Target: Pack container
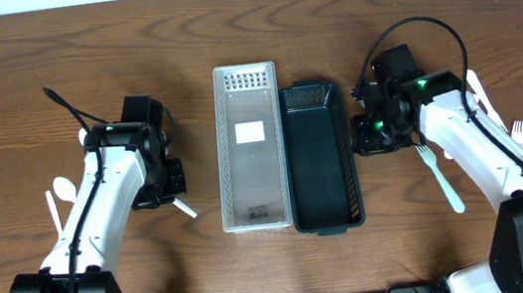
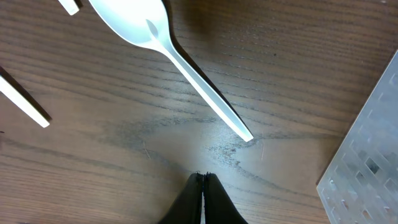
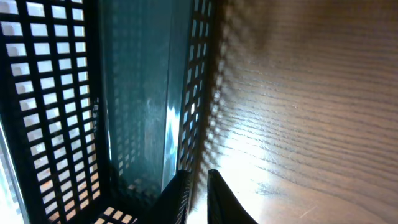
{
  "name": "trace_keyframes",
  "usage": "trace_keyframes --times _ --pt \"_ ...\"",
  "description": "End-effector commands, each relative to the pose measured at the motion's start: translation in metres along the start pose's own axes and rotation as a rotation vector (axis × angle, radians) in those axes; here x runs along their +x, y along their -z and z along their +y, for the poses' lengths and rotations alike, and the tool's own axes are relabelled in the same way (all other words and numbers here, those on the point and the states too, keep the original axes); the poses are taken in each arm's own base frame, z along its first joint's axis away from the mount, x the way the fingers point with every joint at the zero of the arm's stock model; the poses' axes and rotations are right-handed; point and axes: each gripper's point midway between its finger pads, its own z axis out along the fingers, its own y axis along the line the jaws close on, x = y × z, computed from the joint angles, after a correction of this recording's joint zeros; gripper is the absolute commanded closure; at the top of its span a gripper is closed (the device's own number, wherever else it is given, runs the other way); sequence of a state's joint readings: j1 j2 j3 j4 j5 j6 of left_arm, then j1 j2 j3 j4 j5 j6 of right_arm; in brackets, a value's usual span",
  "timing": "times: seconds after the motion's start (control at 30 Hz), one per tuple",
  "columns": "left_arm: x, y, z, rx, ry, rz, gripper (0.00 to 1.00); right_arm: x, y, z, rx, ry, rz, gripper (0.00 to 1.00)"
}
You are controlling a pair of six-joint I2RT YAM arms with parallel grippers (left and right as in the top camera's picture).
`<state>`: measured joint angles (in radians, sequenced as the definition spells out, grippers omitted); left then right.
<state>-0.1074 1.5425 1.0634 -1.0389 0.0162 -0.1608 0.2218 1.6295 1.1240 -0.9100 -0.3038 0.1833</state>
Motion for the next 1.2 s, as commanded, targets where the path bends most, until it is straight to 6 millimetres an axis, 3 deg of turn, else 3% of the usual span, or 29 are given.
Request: trace_keyframes --times 0.0,0.23,0.43,0.57,0.6,0.63,0.67,0.73,0.77,0.87,0.93,1.03,1.17 --pt "0.003 -0.004 0.001 -0.004 0.004 0.016 0.94 -0.001 -0.004 0.009 -0.021 -0.010 0.004 0.87" --pt "0.003 -0.004 0.000 -0.004 0.004 0.016 0.94 -0.004 -0.004 0.003 0.013 -0.007 -0.010 0.86" --pt "0.003 -0.004 0.001 -0.004 0.004 0.016 0.90 -0.011 0.000 -0.028 0.179 -0.028 -0.051 0.83" --pt "0.003 -0.004 0.001 -0.004 0.004 0.016 0.35 -0.024 0.018 -0.058 0.314 -0.061 -0.107 0.77" --pt "0.003 -0.004 0.001 -0.004 0.004 0.016 0.30 -0.029 0.026 -0.062 0.334 -0.070 -0.125 0.74" --pt "0.003 -0.004 0.001 -0.004 0.004 0.015 0.29 -0.035 0.035 -0.067 0.353 -0.081 -0.146 0.67" --pt "0.003 -0.004 0.001 -0.005 0.004 0.015 0.28 -0.042 0.048 -0.072 0.376 -0.094 -0.175 0.54" --pt "0.002 -0.002 0.001 -0.004 0.004 0.008 0.27 -0.055 0.076 -0.080 0.424 -0.115 -0.231 0.08" --pt "0.000 0.001 0.002 -0.010 0.006 -0.008 0.24 -0.060 0.093 -0.083 0.442 -0.110 -0.254 0.01" --pt "-0.012 0.020 0.008 -0.033 0.019 -0.095 0.18 -0.064 0.131 -0.085 0.449 -0.103 -0.285 0.01" --pt "-0.020 0.041 0.011 -0.038 0.027 -0.191 0.17 -0.058 0.145 -0.087 0.450 -0.111 -0.286 0.01" --pt "-0.026 0.074 0.013 -0.012 0.040 -0.341 0.13 -0.041 0.147 -0.091 0.434 -0.107 -0.234 0.01" --pt "-0.020 0.109 0.016 0.023 0.057 -0.481 0.09 -0.021 0.128 -0.097 0.397 -0.075 -0.135 0.01"
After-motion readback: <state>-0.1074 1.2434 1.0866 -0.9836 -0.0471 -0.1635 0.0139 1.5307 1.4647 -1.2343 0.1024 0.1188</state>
